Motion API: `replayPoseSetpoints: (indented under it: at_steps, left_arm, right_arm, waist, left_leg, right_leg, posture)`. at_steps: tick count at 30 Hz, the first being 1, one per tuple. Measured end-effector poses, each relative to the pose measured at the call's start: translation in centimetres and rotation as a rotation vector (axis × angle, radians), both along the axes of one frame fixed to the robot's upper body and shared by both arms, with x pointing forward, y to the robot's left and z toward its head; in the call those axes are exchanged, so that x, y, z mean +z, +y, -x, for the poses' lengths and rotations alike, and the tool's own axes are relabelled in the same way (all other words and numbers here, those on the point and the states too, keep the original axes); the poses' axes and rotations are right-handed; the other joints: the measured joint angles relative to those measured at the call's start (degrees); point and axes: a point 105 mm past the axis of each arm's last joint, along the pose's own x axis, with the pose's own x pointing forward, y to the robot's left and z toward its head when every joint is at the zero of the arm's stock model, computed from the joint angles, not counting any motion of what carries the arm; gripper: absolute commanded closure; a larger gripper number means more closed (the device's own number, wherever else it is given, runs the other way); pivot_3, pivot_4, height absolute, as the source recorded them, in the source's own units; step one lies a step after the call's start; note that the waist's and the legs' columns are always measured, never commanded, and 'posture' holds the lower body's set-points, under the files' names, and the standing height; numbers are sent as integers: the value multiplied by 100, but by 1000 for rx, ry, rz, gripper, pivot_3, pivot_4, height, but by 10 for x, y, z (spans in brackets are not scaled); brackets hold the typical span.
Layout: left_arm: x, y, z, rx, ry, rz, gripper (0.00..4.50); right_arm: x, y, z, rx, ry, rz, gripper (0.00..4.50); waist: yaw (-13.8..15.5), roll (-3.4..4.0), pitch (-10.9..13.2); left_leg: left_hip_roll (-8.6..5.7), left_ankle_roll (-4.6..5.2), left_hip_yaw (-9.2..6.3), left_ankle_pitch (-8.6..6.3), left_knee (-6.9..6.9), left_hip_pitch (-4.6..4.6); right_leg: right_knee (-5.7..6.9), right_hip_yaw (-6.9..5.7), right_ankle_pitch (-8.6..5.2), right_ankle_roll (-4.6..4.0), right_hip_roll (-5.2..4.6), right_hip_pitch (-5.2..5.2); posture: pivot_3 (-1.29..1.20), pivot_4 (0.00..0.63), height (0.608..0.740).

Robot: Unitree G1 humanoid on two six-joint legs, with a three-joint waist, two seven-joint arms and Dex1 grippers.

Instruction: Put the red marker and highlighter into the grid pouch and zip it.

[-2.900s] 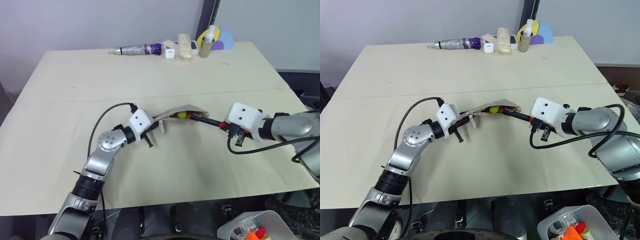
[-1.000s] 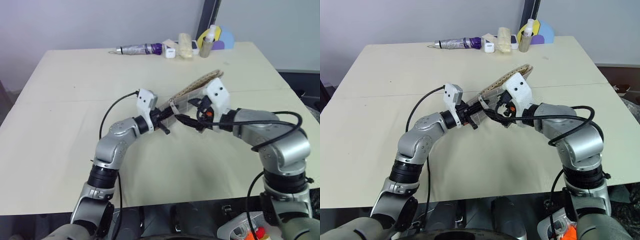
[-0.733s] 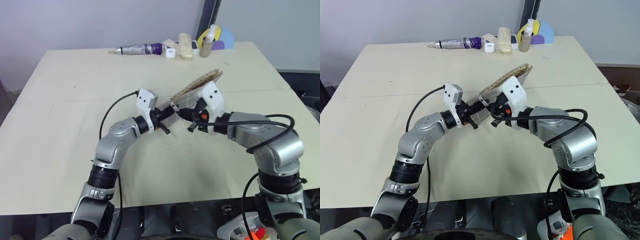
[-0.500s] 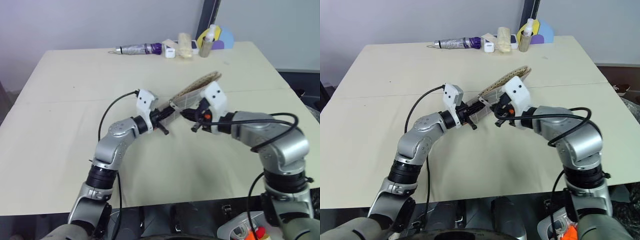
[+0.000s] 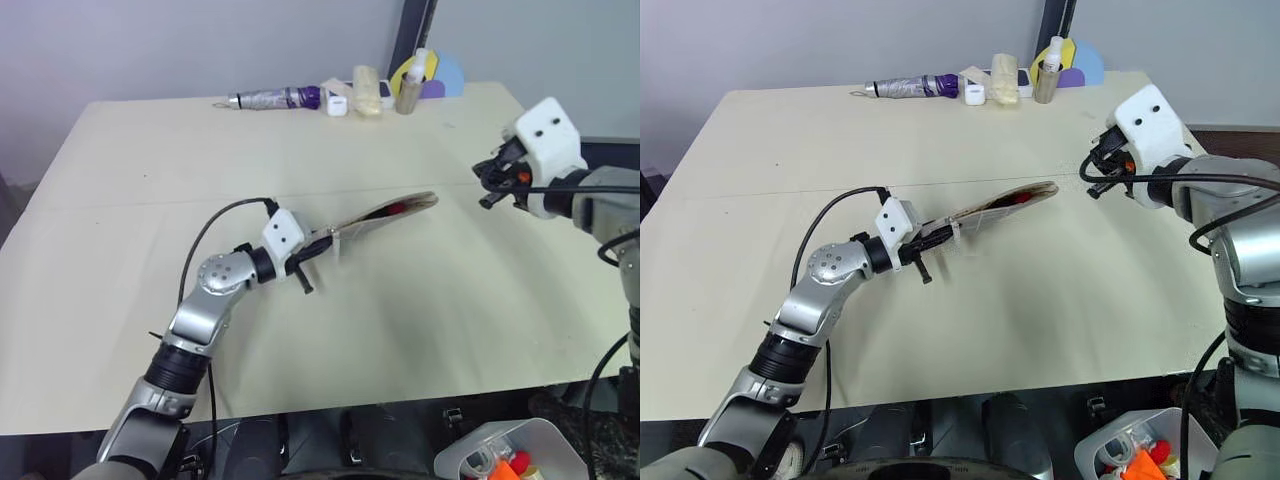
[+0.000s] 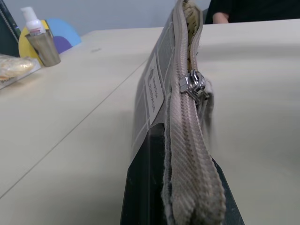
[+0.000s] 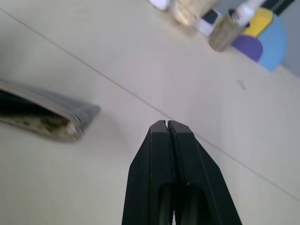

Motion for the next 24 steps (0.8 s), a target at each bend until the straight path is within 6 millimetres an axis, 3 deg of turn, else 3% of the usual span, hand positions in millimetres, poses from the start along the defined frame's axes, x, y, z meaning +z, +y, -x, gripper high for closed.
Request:
replayPoseSetpoints:
  at_steps: [1,4,7,10,16,24]
  left_arm:
    - [0,-1,-1,6,30,30,4500]
    - [2,0,-4,33,95,97,4500]
    - [3,-1,-6,48,137,140,4500]
    - [5,-3,-9,65,157,168,4500]
    - [6,-11,-11,81,200,217,4500]
    - [13,-16,-12,78,246,280,4500]
  right_arm:
    - [-5,11,5,59,18,-15,4441]
    - [-18,50,23,256,72,-115,3649]
    - [-33,82,34,363,128,-217,2169]
    - [-48,101,32,358,161,-264,637]
    - [-66,122,27,338,213,-351,637]
    - [-79,133,21,313,260,-409,637]
  waist:
    - [5,0,0]
    - [7,-1,0]
    - [20,-1,0]
    - [35,-2,1]
    - [33,-2,1]
    - [29,-2,1]
  left_leg:
    - [0,0,-1,0,0,-2]
    - [1,0,-4,0,3,-2]
    - [0,-1,-6,1,9,-2]
    - [-2,-1,-7,1,16,-6]
    - [-3,-1,-7,1,15,-11]
    - [-3,-1,-7,1,14,-18]
  right_leg:
    - [1,0,0,0,1,-1]
    - [3,-1,0,1,3,2]
    - [6,-3,1,2,2,5]
    - [6,-4,3,6,-1,5]
    - [5,-4,3,7,-1,0]
    - [5,-4,3,7,0,-8]
  posture:
    - [0,150,740]
    - [0,150,740]
    - [0,150,740]
    - [0,150,740]
    - [0,150,740]
    - [0,150,740]
